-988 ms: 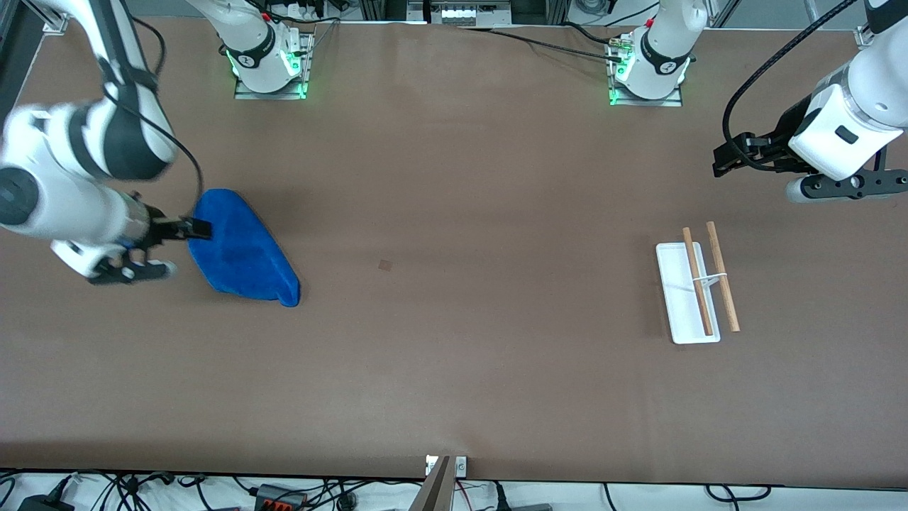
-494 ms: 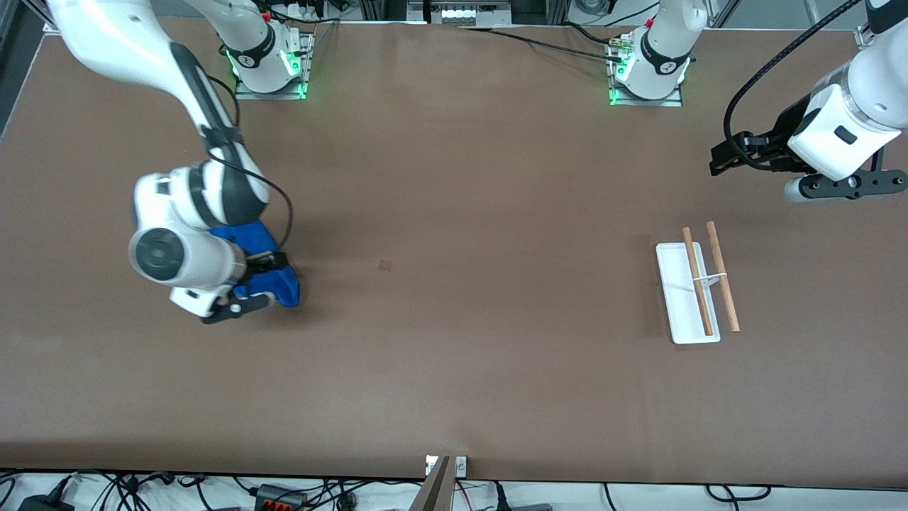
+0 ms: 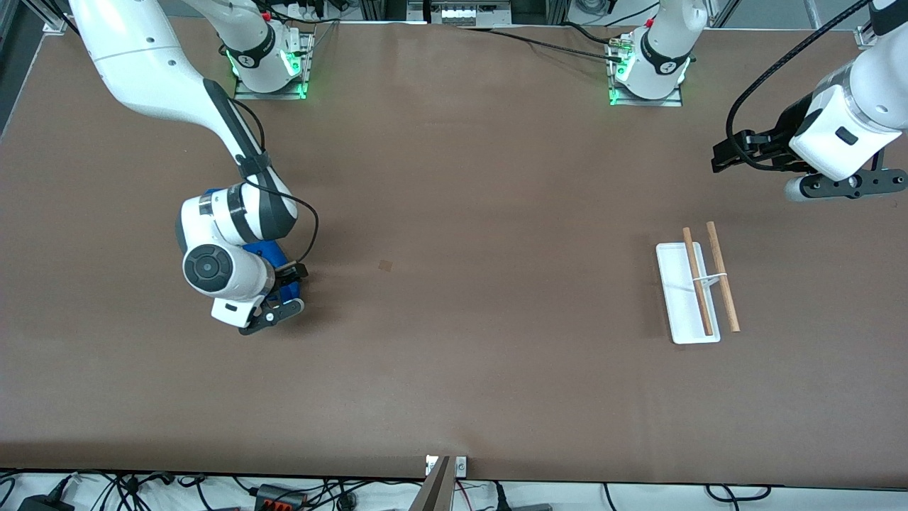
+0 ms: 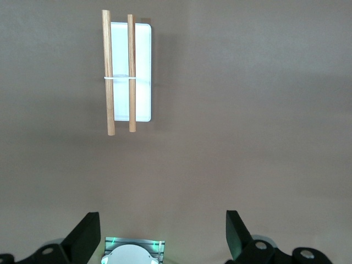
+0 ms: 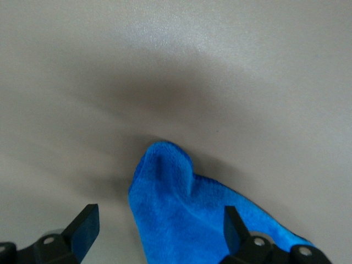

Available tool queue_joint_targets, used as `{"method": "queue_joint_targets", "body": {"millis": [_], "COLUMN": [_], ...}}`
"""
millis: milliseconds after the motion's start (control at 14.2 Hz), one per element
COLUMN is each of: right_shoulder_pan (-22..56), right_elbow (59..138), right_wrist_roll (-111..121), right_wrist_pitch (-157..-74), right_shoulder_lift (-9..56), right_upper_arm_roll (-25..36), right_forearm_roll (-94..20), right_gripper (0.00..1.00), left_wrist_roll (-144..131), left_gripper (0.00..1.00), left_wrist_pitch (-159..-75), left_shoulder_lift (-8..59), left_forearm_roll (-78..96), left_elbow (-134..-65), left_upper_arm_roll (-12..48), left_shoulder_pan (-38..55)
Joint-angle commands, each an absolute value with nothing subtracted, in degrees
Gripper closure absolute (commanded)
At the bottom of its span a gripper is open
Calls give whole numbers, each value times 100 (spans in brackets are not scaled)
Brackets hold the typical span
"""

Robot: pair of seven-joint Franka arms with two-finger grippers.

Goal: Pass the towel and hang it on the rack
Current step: 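Close the right gripper on a corner of the blue towel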

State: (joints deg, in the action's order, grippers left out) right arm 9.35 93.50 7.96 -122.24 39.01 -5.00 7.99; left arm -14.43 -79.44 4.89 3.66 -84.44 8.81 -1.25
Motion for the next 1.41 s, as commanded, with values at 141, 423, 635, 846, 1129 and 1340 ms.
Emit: {"method": "queue_joint_targets", "body": {"millis": [141, 423, 635, 846, 1129, 1340], "right_shoulder_pan": [967, 967, 967, 949, 958, 958], "right_elbow": [9211, 9237, 9255, 9255, 9246, 9211], "right_wrist_roll": [896, 896, 896, 888, 879, 896], "right_wrist_pitch": [-12506, -12656, -12621, -12595, -12621, -12630], "right_shoulder_lift": [4131, 4236, 4245, 4245, 4254, 4254], "right_upper_arm_roll": [-492, -501, -501, -501, -501, -501], "right_forearm_roll": [861, 853, 826, 817, 809, 817], "right_gripper": [0, 1, 17, 38, 51, 84], "left_wrist_roll": [-1450, -1468, -1468, -1468, -1468, -1476], "left_gripper": [0, 0, 0, 0, 0, 0], "left_wrist_pitch": [-7884, -7884, -7866, -7857, -7857, -7779], "left_shoulder_lift": [422, 422, 422, 422, 422, 422], "left_forearm_roll": [466, 466, 475, 475, 475, 466], "left_elbow": [-8499, -8499, -8508, -8499, -8499, -8490], "left_upper_arm_roll": [853, 853, 853, 853, 853, 853], "left_shoulder_pan": [-149, -149, -149, -150, -176, -167]}}
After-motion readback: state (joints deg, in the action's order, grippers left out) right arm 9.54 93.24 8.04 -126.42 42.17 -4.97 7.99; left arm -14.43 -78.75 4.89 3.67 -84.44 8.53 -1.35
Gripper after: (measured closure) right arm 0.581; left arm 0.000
